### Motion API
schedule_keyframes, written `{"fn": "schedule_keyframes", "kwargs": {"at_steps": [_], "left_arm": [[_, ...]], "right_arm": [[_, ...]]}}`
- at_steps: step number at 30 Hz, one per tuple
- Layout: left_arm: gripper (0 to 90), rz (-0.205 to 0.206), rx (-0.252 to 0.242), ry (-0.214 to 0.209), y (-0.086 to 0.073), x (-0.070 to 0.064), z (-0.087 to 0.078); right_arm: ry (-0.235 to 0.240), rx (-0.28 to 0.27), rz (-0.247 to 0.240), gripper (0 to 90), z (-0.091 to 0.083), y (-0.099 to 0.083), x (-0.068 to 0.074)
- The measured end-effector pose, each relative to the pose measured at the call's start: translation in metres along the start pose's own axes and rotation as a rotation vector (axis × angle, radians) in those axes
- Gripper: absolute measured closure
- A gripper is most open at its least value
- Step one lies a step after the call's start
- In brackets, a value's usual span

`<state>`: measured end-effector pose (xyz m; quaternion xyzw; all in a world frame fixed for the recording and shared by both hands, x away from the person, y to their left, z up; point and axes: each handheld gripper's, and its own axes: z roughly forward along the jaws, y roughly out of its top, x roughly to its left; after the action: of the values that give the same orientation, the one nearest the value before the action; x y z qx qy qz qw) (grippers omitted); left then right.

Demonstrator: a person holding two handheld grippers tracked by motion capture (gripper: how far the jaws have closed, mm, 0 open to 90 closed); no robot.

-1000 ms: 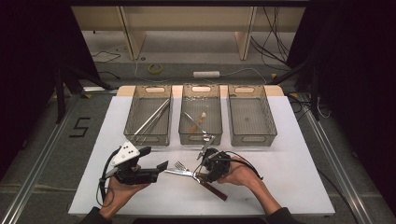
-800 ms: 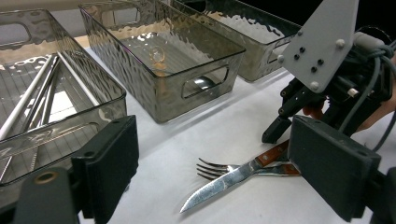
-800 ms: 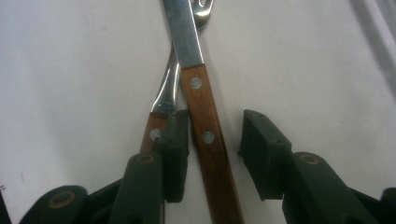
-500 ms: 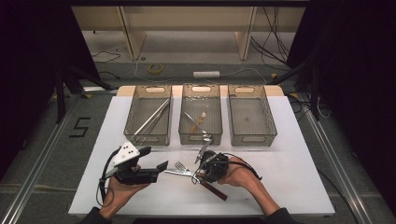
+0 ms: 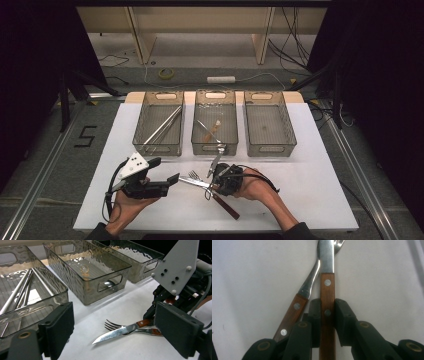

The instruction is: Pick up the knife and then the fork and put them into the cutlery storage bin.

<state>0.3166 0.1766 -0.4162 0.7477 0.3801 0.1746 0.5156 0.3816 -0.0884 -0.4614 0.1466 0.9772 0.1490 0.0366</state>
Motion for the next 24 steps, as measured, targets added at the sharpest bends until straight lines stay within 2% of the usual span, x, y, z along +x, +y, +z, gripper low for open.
{"fn": "schedule_keyframes", "kwargs": {"at_steps": [4, 5, 10, 14, 16, 24], "left_arm": [[16.0, 0.0, 0.001, -0.001, 0.0, 0.0, 0.0], [15.9, 0.0, 0.001, -0.001, 0.0, 0.0, 0.0], [16.0, 0.001, 0.001, 0.0, 0.0, 0.0, 0.0], [16.0, 0.0, -0.002, 0.001, 0.0, 0.0, -0.001], [16.0, 0.001, -0.003, 0.003, 0.0, 0.001, -0.001], [16.0, 0.0, -0.004, 0.005, 0.0, 0.0, -0.002]], "right_arm": [[-0.001, -0.003, -0.007, 76.9, 0.0, 0.0, 0.0], [0.001, 0.003, 0.005, 77.0, -0.001, 0.0, 0.001], [0.005, -0.003, -0.009, 77.1, -0.002, -0.001, 0.0], [-0.001, -0.004, 0.001, 77.2, -0.004, -0.003, -0.002], [0.002, -0.021, 0.024, 77.2, -0.006, -0.004, -0.003], [0.007, -0.056, 0.03, 77.2, -0.013, -0.007, -0.007]]}}
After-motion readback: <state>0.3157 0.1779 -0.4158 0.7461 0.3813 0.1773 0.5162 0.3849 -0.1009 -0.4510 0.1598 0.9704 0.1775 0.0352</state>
